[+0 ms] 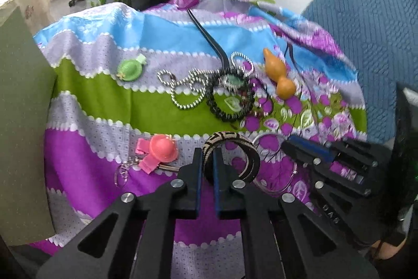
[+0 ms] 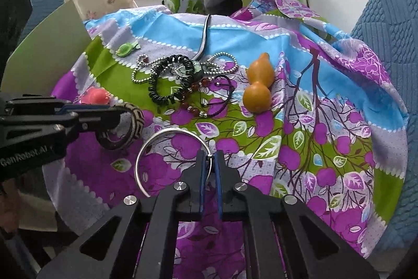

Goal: Organize jewelry
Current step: 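Carry the bangle and hoop ring over the white box with both tools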

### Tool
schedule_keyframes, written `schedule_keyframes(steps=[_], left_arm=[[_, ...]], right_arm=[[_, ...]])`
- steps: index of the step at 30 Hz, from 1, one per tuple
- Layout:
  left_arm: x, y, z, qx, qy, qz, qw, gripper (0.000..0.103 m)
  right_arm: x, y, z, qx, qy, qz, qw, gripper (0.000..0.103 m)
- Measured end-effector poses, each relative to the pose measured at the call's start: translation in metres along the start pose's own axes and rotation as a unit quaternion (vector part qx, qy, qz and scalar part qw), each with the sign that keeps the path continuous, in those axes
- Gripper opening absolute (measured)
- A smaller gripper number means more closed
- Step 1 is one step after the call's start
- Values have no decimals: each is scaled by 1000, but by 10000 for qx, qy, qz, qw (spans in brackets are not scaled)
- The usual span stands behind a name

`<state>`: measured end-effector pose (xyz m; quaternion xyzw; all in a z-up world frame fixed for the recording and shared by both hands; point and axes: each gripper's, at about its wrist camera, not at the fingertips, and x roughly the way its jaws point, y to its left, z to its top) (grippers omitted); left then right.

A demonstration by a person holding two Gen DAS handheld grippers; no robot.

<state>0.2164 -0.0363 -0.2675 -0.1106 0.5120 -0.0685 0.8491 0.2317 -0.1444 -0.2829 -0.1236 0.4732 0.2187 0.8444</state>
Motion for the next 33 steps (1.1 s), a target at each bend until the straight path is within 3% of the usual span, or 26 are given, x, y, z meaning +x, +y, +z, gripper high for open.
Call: schedule_keyframes(steps=[22, 33], left_arm=[[-88, 8, 7, -265, -763, -75, 9967, 7], [-164, 39, 31, -408, -1393, 145, 9893, 7]], right_arm=[[-76, 11, 20, 464, -849, -119, 9952, 5], [-143, 40, 75, 396, -1572, 55, 9868, 5]])
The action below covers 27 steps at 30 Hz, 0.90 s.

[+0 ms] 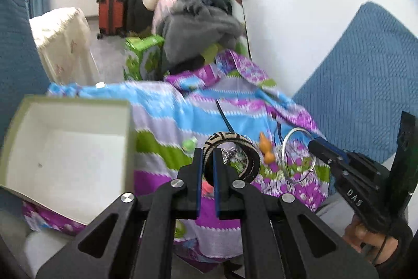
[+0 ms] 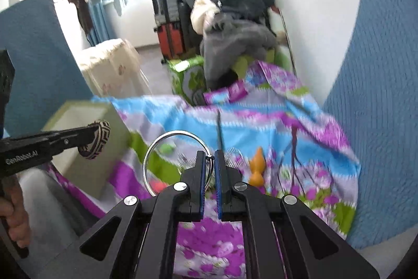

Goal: Organize jewelry
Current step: 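Carry the bangle and hoop ring over the white box with both tools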

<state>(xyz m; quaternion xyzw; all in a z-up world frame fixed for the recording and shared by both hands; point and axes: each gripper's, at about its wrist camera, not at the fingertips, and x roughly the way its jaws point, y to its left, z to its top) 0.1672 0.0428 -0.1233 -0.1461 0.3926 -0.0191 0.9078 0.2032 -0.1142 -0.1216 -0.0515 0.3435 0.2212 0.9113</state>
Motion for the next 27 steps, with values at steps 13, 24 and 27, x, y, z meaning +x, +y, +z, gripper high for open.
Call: schedule_keyframes(steps=[13, 24, 27], left_arm=[[-75, 53, 31, -132, -592, 518, 9968, 7], [-83, 129, 15, -640, -629, 919, 9917, 7], [-74, 146, 8, -765, -499, 993, 9909, 7]], right_arm=[[-33, 81, 82, -275, -644, 642, 9955, 5], [24, 168, 81, -817, -131, 1348, 9874, 5], [47, 186, 72, -923, 117, 1452, 9850, 5]])
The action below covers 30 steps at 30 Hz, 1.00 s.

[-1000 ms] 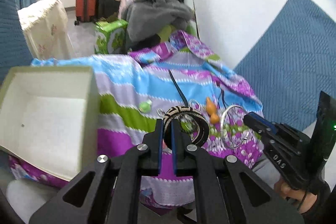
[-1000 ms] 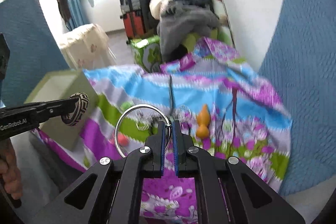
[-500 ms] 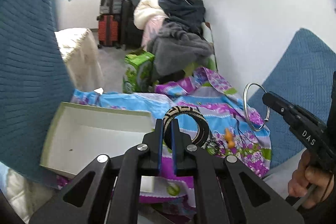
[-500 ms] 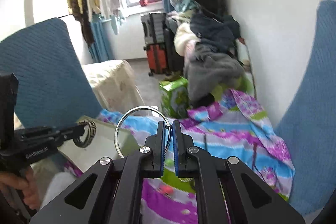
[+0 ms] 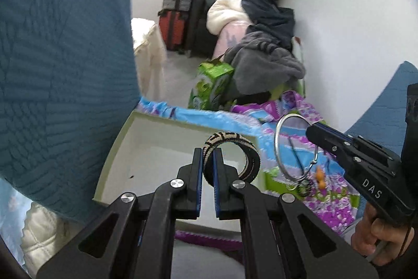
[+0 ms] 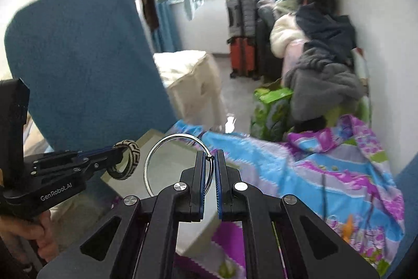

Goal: Organize jewelry
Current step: 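Carry the bangle and hoop ring over the white box with both tools, then open both tools to drop the bangle and hoop into the box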

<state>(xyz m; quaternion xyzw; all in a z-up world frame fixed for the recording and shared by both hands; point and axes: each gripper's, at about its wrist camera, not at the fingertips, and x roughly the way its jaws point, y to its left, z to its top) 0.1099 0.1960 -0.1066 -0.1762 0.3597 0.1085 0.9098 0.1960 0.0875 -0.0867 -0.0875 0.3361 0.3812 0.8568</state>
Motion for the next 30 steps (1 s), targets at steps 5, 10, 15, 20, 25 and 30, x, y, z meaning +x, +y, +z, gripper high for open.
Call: schedule_keyframes(steps=[5, 10, 15, 20, 25, 30], left_arm=[[23, 23, -12, -181, 269, 67, 9995, 7], [47, 36, -24, -271, 537, 118, 9981, 7], [64, 46, -33, -364, 745, 127, 9965, 7], [73, 48, -37, -447, 862, 148, 9952, 7], [63, 43, -34, -332, 748, 306, 9962, 11], [46, 31, -22, -347, 475, 355, 9976, 52]], right_arm=[[38, 7, -13, -62, 443, 91, 9990, 5], [67, 12, -24, -136, 805, 115, 9966, 6], [84, 15, -32, -151, 1054, 92, 9943, 6], [93, 14, -37, -55, 1236, 132, 9922, 6], [87, 10, -33, -24, 1127, 189, 9934, 9], [62, 7, -20, -25, 831, 222, 9963, 18]])
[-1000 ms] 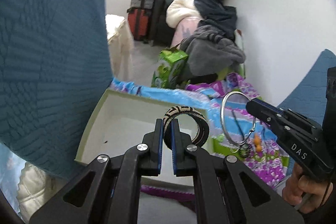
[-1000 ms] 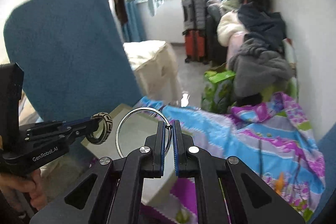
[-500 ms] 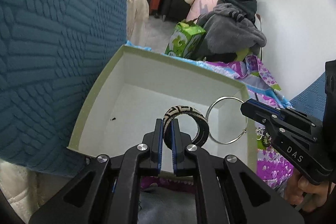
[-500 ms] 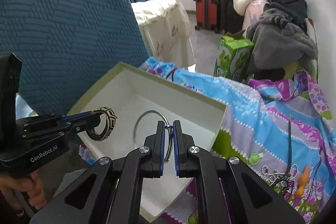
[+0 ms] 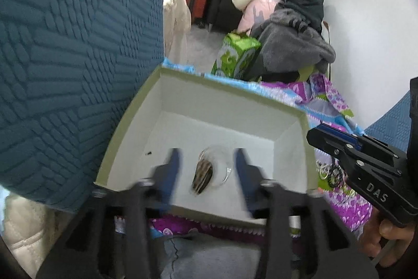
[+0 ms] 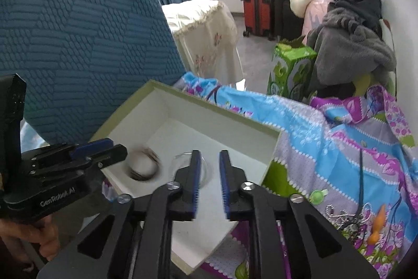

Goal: Organize jewelry
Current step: 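Open both tools to drop the bangle and hoop into the box, then move both tools back over the jewelry on the cloth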

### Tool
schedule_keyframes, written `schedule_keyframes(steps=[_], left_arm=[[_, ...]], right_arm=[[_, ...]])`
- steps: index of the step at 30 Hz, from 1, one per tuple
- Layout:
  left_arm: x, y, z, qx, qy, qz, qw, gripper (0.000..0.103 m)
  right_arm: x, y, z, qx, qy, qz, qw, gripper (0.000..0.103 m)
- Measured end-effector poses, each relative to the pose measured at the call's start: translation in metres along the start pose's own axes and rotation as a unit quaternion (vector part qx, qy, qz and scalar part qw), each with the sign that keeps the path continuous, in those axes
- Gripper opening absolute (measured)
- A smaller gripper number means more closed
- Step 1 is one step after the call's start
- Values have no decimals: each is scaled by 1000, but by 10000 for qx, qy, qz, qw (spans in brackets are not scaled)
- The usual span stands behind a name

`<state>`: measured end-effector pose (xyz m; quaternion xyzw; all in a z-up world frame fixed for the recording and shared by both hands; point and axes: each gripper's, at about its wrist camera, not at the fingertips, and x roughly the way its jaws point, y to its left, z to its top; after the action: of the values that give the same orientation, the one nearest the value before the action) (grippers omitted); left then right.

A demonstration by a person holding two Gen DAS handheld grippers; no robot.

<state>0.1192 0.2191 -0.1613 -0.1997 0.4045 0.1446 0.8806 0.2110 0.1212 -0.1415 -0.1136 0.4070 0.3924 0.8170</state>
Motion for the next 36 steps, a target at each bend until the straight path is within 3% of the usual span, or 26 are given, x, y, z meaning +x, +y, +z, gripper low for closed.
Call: schedule_keyframes(steps=[12, 19, 27, 36], left_arm=[[-84, -52, 26, 389, -836, -290, 9953, 52], [-121, -92, 28, 583, -1231, -430, 9897, 52], [-131, -134, 13, 785, -1320, -711, 9856, 52], [-129, -176, -9, 932, -1230, -1056, 9824, 52]], right_arm=[[-102, -14, 24, 48, -1008, -156, 9948, 18], [-159, -24, 21, 55, -1445, -369, 9888, 18], [-206, -51, -7, 217, -1653, -742, 9832, 18], [-228, -85, -41, 604, -1692, -983, 9788, 18]])
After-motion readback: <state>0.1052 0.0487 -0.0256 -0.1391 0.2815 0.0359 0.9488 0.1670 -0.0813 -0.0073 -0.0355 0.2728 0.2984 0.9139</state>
